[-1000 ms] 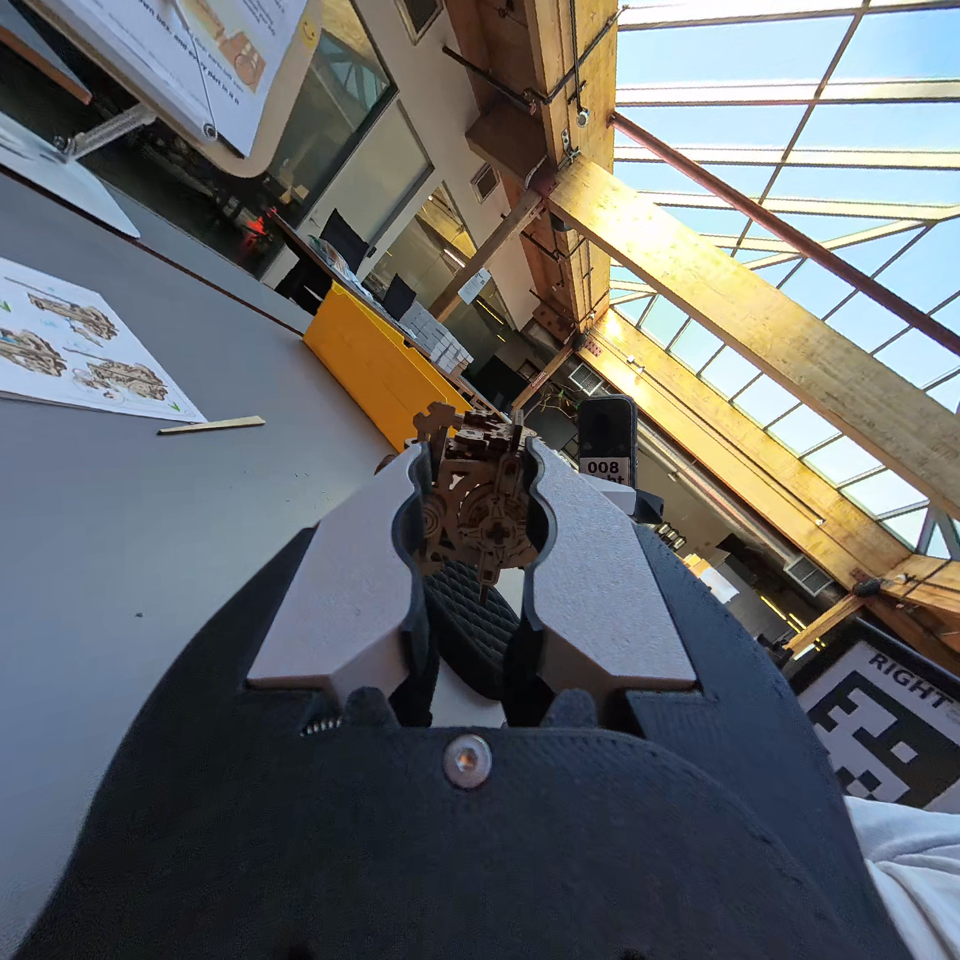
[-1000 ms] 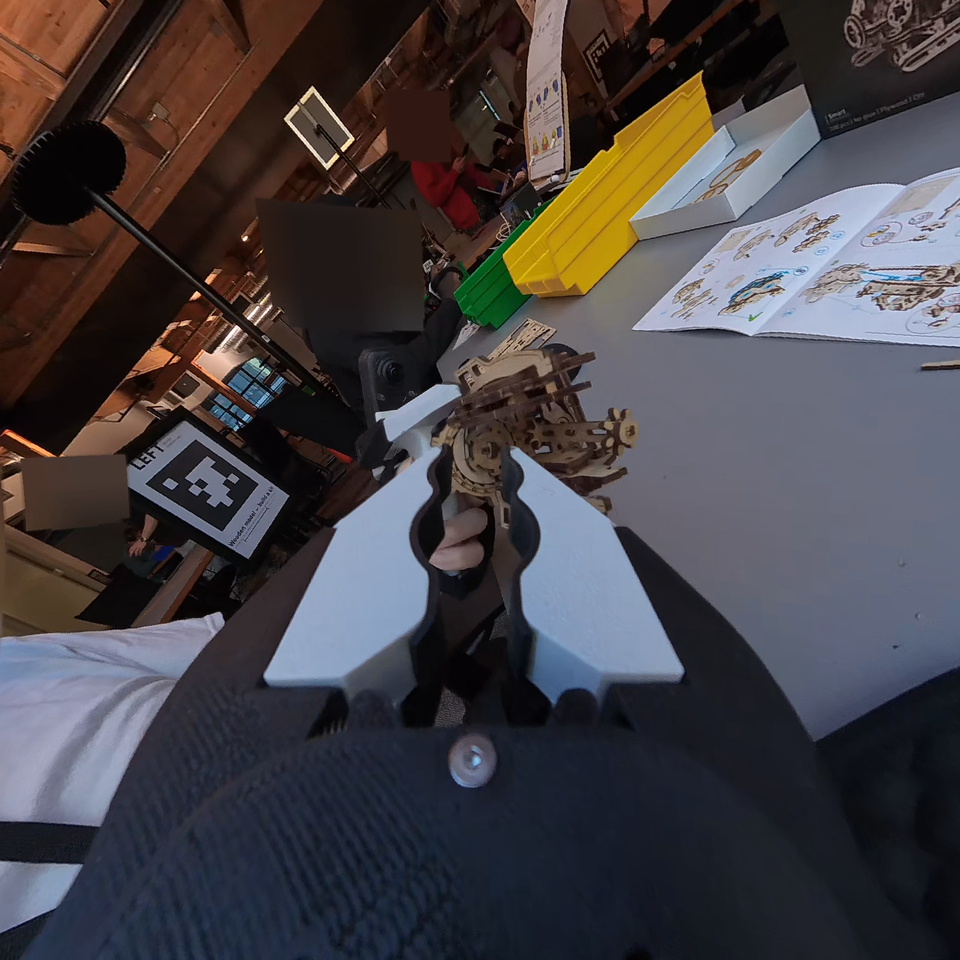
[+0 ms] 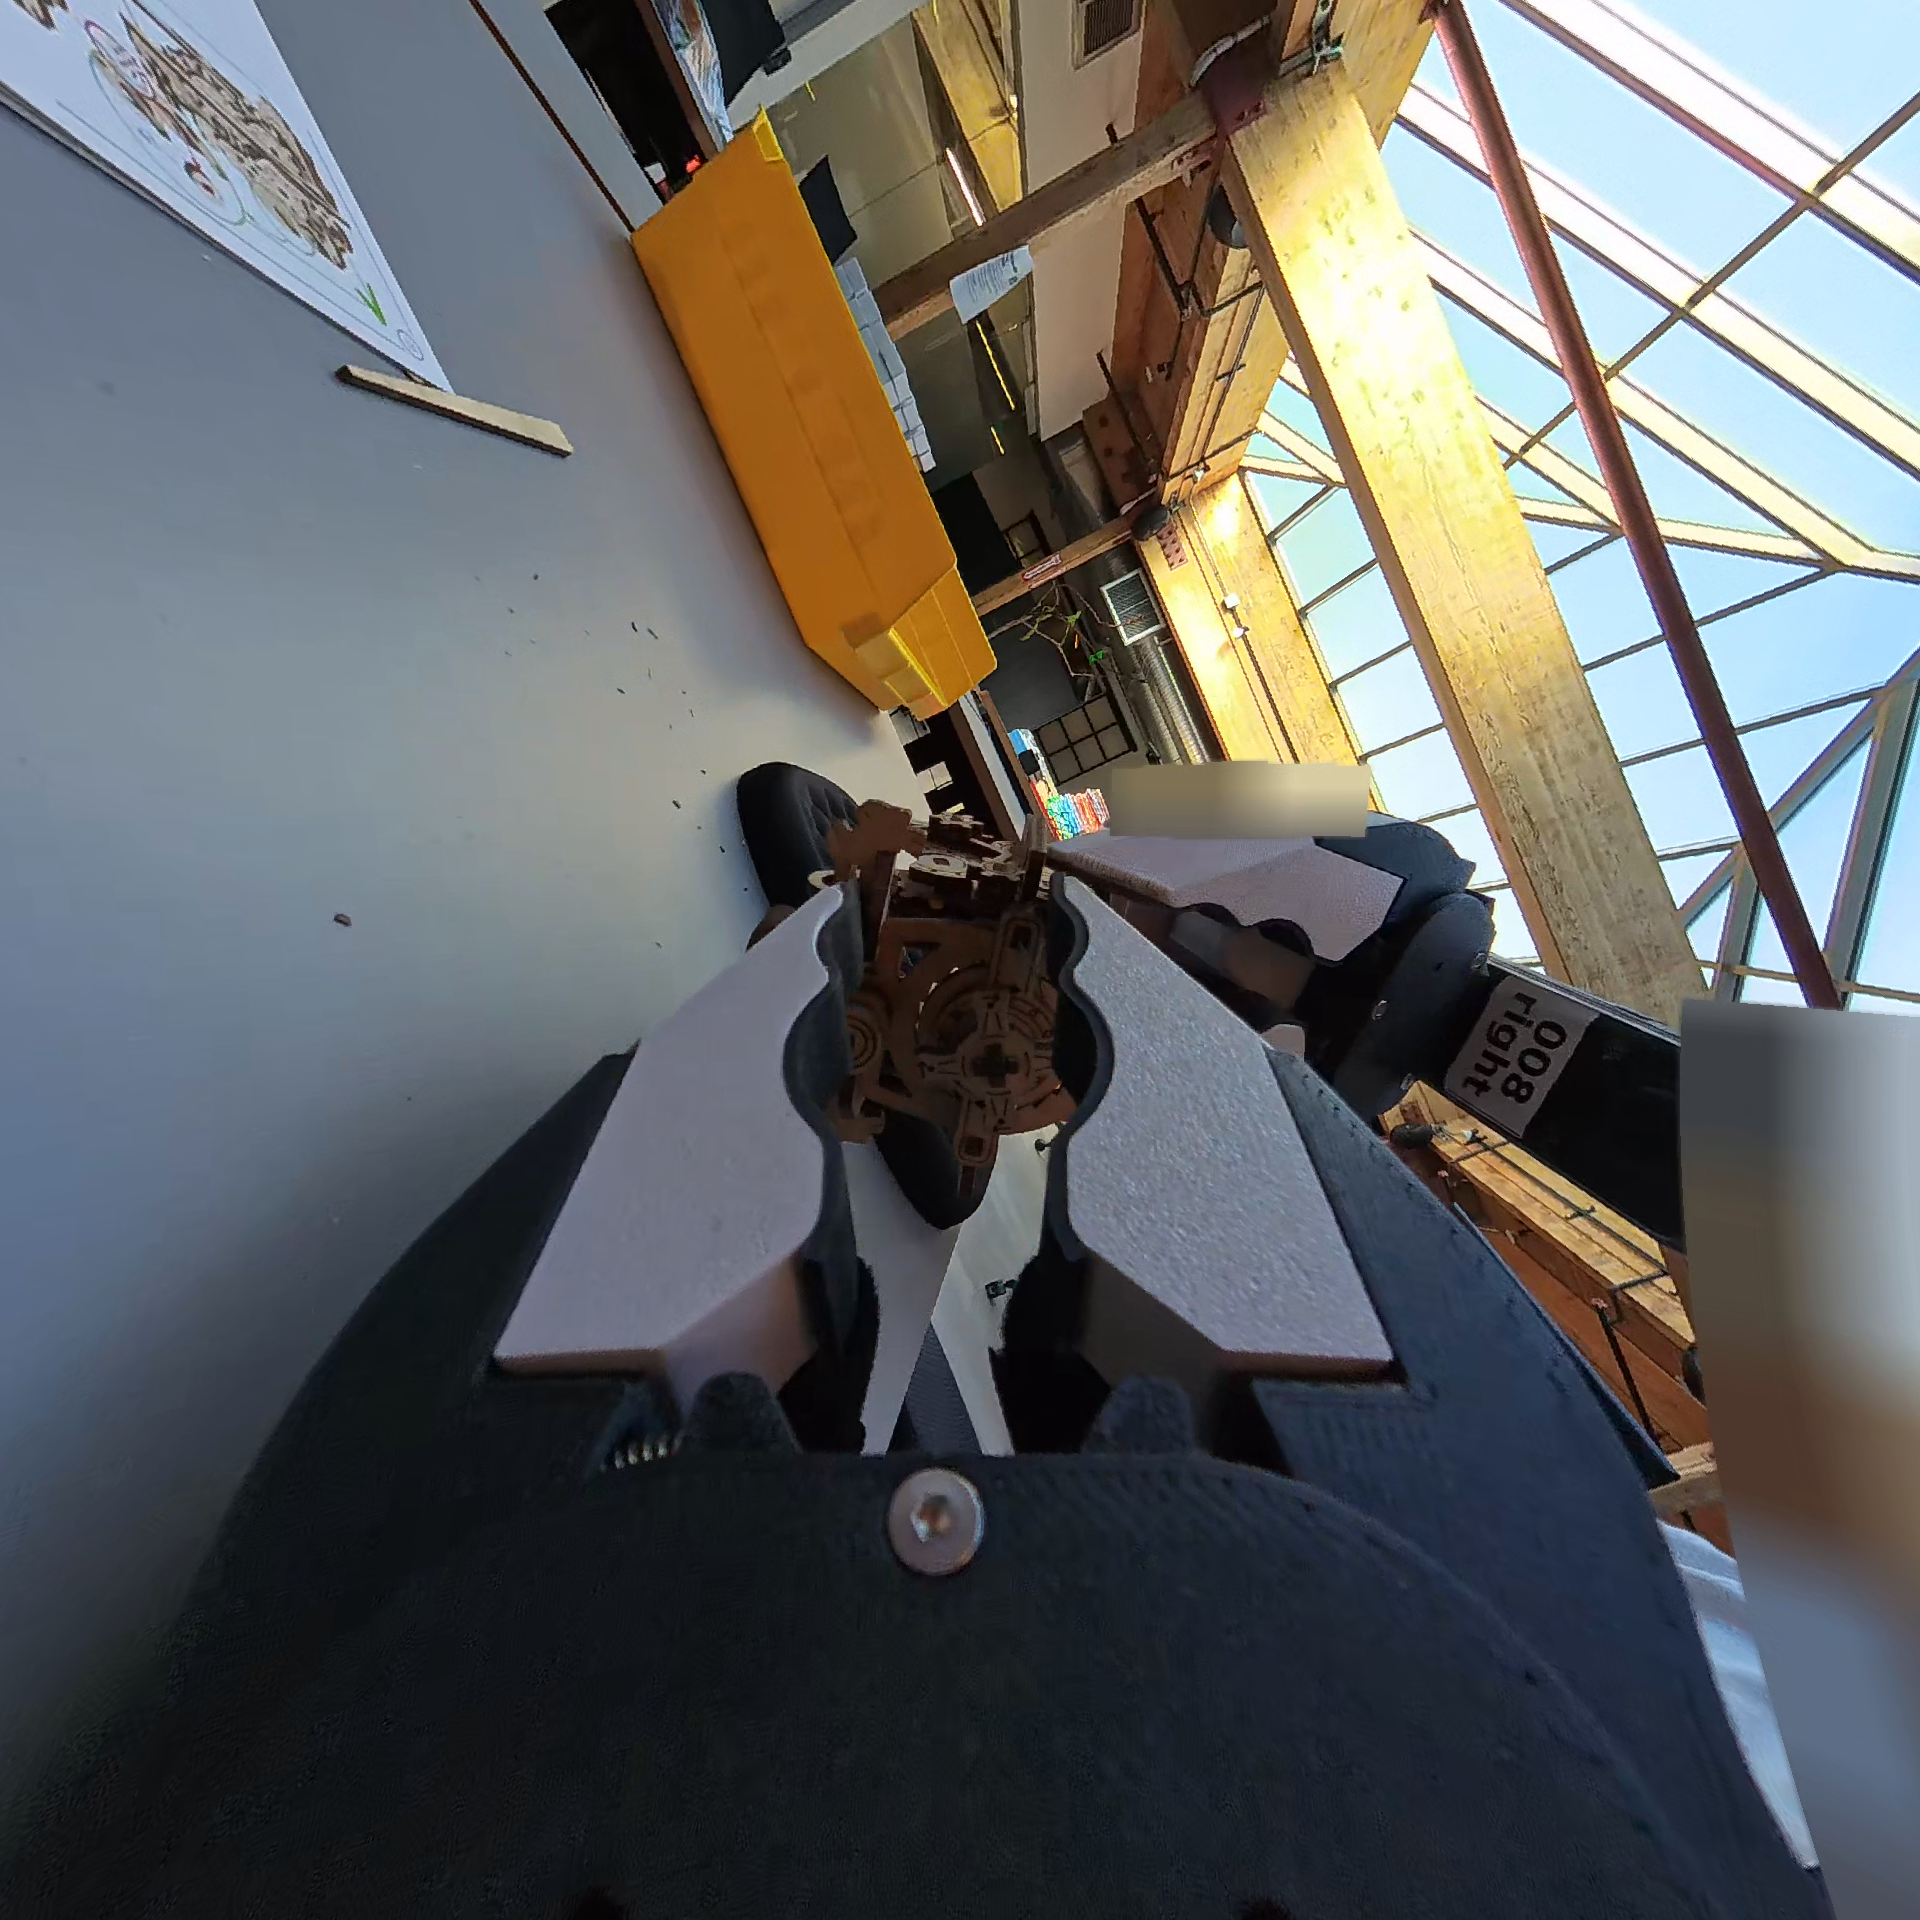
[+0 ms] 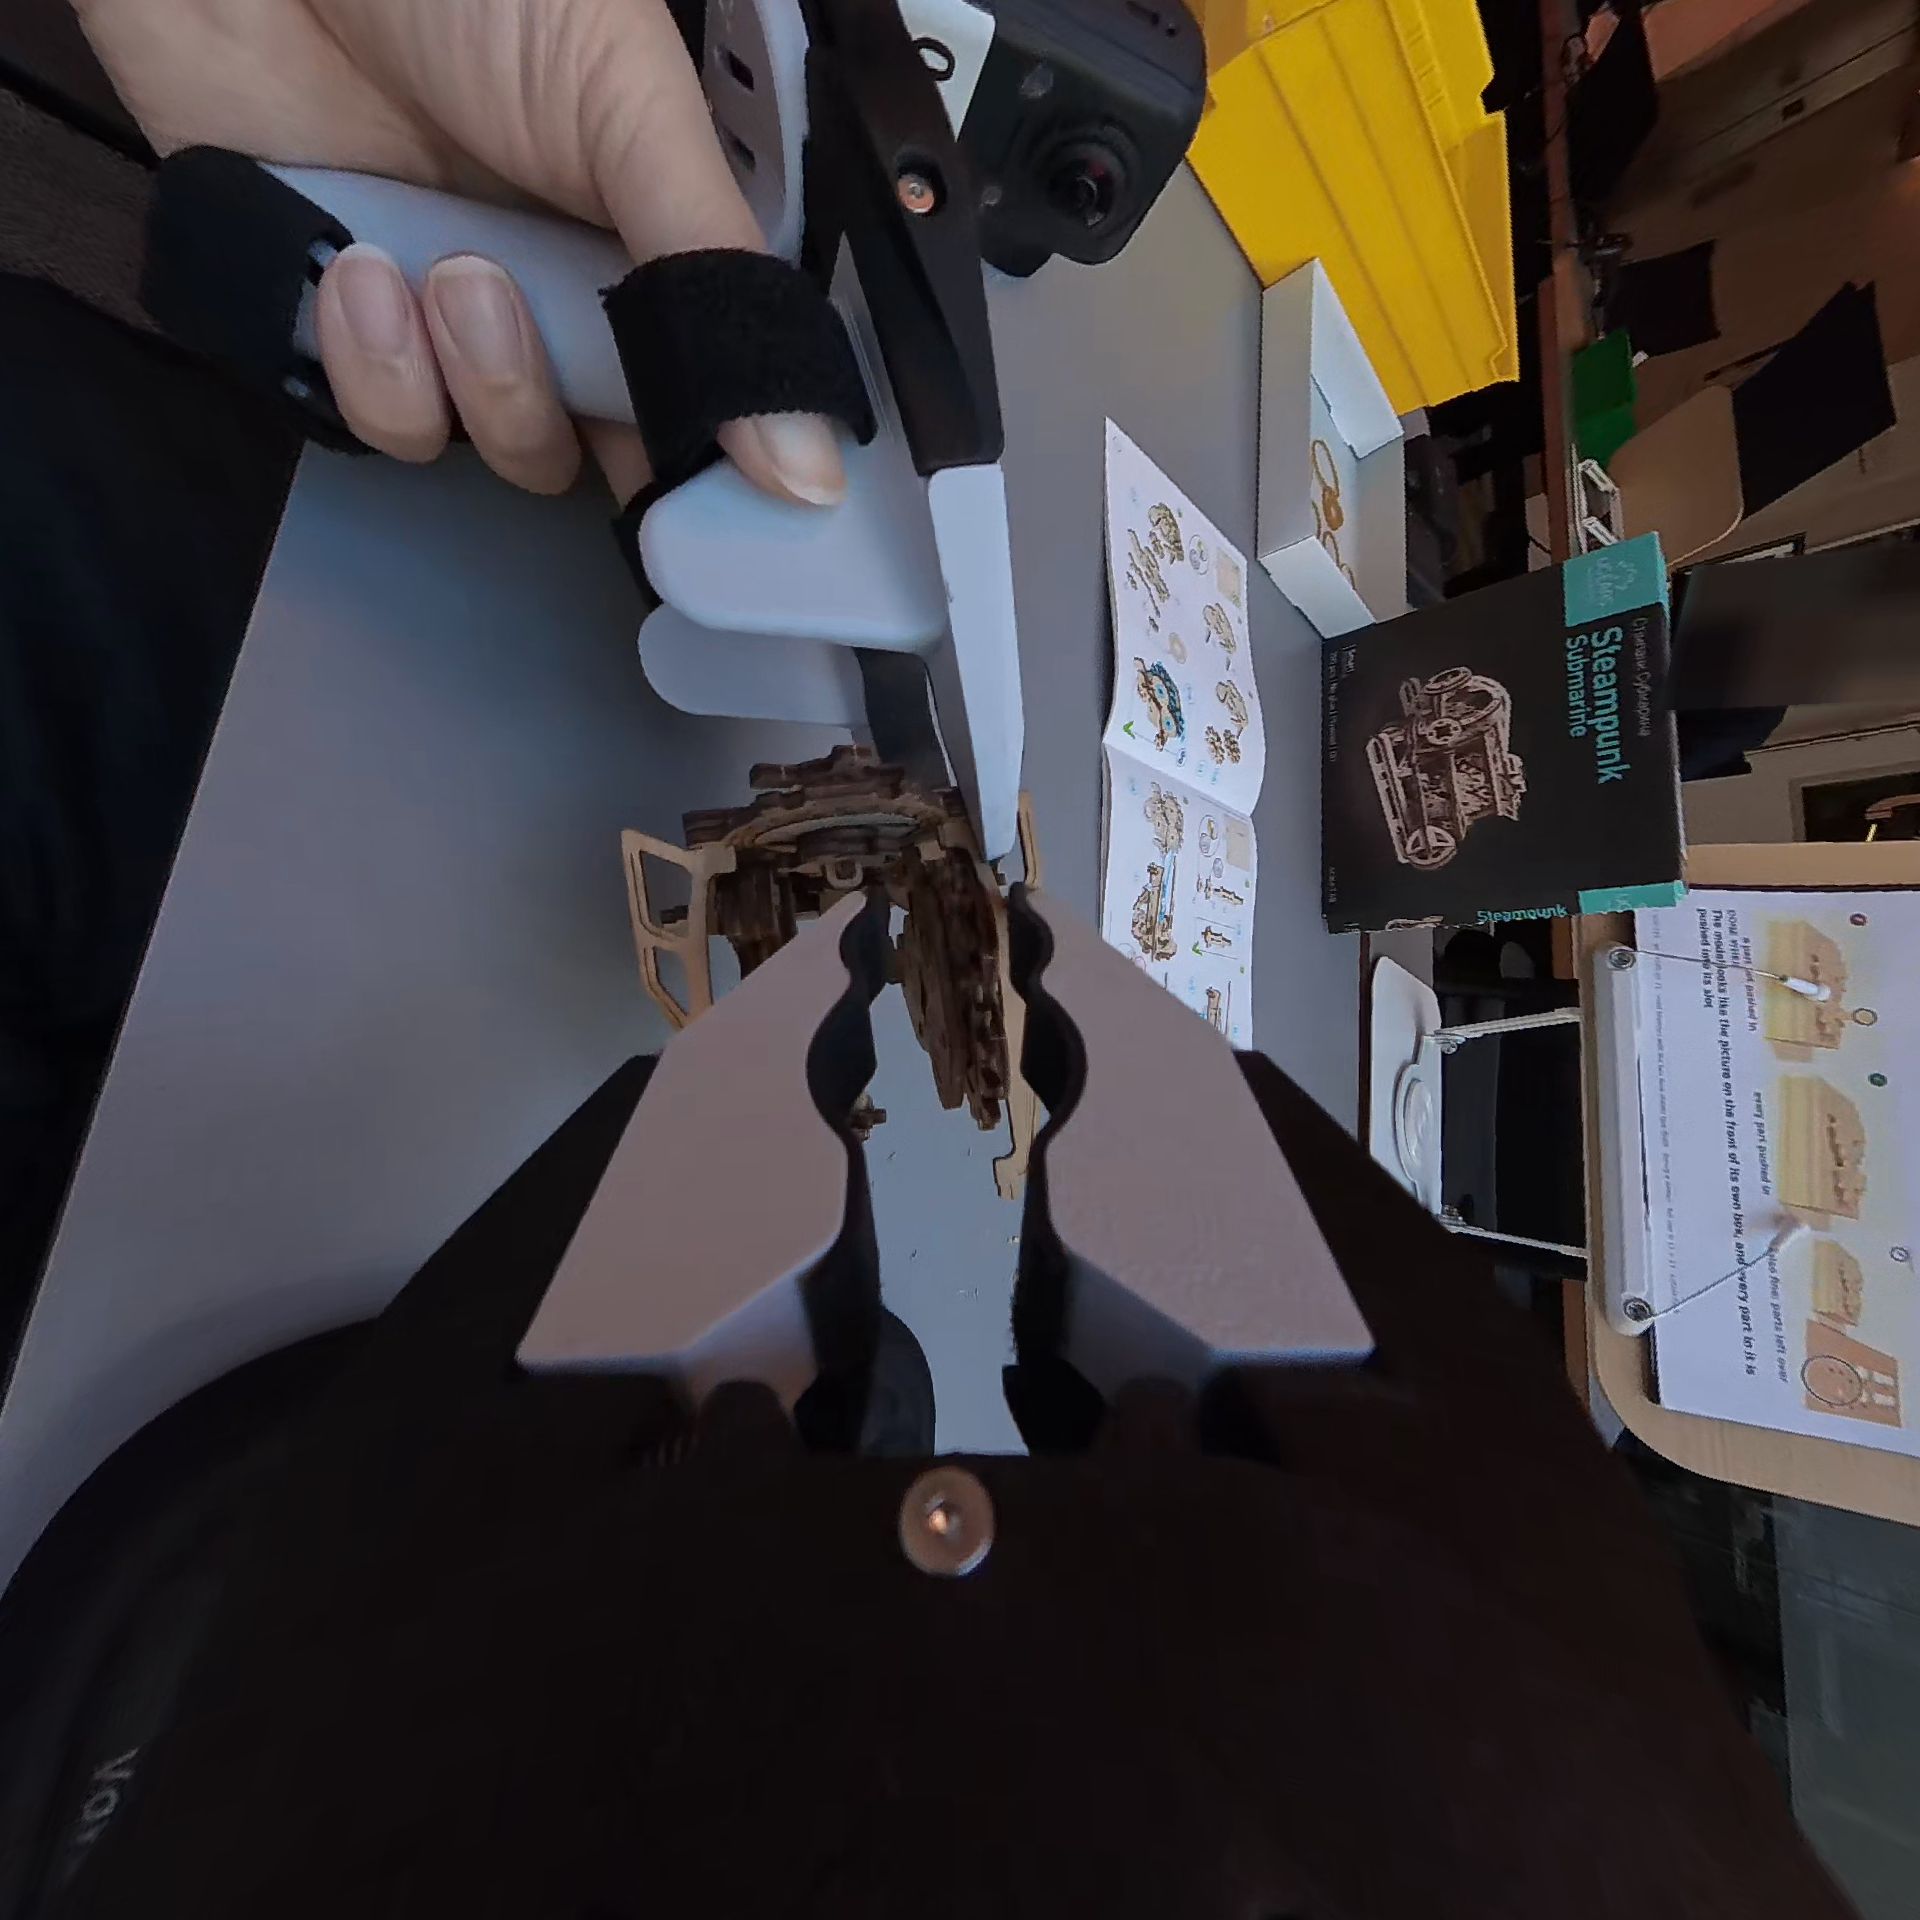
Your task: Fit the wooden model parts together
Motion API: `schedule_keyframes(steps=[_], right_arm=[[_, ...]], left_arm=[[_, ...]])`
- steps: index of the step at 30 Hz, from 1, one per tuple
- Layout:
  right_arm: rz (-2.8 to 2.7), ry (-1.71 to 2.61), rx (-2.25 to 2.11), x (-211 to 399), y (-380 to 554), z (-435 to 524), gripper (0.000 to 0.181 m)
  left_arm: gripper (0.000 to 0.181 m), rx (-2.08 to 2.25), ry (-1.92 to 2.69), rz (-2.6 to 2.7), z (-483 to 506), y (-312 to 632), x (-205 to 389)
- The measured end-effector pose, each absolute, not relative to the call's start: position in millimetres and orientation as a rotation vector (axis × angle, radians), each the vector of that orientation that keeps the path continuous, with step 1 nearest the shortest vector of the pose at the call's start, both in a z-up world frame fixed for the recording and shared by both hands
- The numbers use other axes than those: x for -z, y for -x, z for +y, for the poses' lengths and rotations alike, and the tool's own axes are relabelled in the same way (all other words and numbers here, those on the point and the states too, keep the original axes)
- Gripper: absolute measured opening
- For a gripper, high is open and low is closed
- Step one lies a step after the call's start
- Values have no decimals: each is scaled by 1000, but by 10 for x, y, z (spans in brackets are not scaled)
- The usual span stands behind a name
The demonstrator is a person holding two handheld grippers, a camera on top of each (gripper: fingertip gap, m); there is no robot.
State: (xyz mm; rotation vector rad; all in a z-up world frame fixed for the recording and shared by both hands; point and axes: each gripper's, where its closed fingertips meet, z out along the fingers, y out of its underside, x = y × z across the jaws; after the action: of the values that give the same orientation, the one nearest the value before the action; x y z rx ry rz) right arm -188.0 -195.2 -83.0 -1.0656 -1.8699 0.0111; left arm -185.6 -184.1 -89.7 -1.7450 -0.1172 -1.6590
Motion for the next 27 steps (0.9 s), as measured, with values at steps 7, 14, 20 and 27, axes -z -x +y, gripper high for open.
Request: schedule_keyframes(steps=[7,14,20,27], right_arm=[[-1910,1071,8,833,1865,-1997,12],[-1886,1070,-12,792,1840,-2030,17],[-1820,1092,-125,672,1830,-2062,28],[-1726,1121,-295,521,1799,-2079,41]], left_arm=[[33,1619,1749,-66,-1873,1838,889],[33,1628,1746,-62,-1880,1815,882],[33,1630,1736,-67,-1859,1861,863],[33,1665,1674,-45,-1901,1925,730]])
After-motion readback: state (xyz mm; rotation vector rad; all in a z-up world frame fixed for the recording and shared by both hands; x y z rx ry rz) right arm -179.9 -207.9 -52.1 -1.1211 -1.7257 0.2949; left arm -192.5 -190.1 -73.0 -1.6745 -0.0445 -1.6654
